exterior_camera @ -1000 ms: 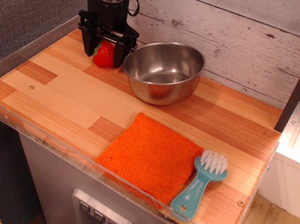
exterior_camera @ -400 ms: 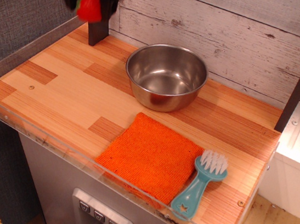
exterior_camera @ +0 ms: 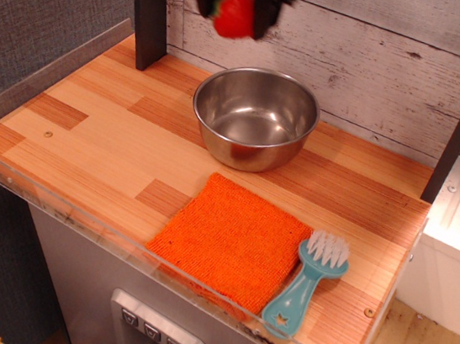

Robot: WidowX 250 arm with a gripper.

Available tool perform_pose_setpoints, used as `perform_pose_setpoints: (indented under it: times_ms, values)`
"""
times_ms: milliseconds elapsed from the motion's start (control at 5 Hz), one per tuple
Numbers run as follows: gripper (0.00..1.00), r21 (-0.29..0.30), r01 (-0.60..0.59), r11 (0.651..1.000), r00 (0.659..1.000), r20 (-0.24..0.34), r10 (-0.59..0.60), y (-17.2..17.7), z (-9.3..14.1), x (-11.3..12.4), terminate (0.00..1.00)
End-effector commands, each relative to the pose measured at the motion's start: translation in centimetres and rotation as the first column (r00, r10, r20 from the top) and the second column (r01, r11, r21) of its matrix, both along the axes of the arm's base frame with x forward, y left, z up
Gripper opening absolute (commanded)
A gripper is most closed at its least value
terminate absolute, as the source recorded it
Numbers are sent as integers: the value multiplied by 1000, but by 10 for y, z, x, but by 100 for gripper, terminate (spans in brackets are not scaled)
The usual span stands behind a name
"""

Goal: Put the red capsicum in the pot

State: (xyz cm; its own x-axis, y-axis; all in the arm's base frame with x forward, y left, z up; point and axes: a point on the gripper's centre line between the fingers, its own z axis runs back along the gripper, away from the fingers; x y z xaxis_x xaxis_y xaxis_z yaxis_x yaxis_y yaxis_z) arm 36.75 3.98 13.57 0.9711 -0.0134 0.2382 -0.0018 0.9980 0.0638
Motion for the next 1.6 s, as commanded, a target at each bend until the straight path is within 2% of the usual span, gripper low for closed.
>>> perform_pose_setpoints:
  times_ms: [0, 200, 800, 1000, 1200, 1400]
  values:
    - [0, 22, 6, 1000, 1000, -15, -6, -9, -15, 3, 0]
    - [100, 14, -25, 1000, 999, -24, 26, -3, -17, 1, 0]
    - [100, -37, -52, 998, 999, -11, 52, 0, -4, -8, 0]
    - [100, -90, -21, 996, 1000, 2, 21, -26, 11, -36, 0]
    - [100, -98, 109, 989, 988, -101, -119, -35, 21, -57, 0]
    - [100, -98, 109, 989, 988, -101, -119, -35, 21, -57, 0]
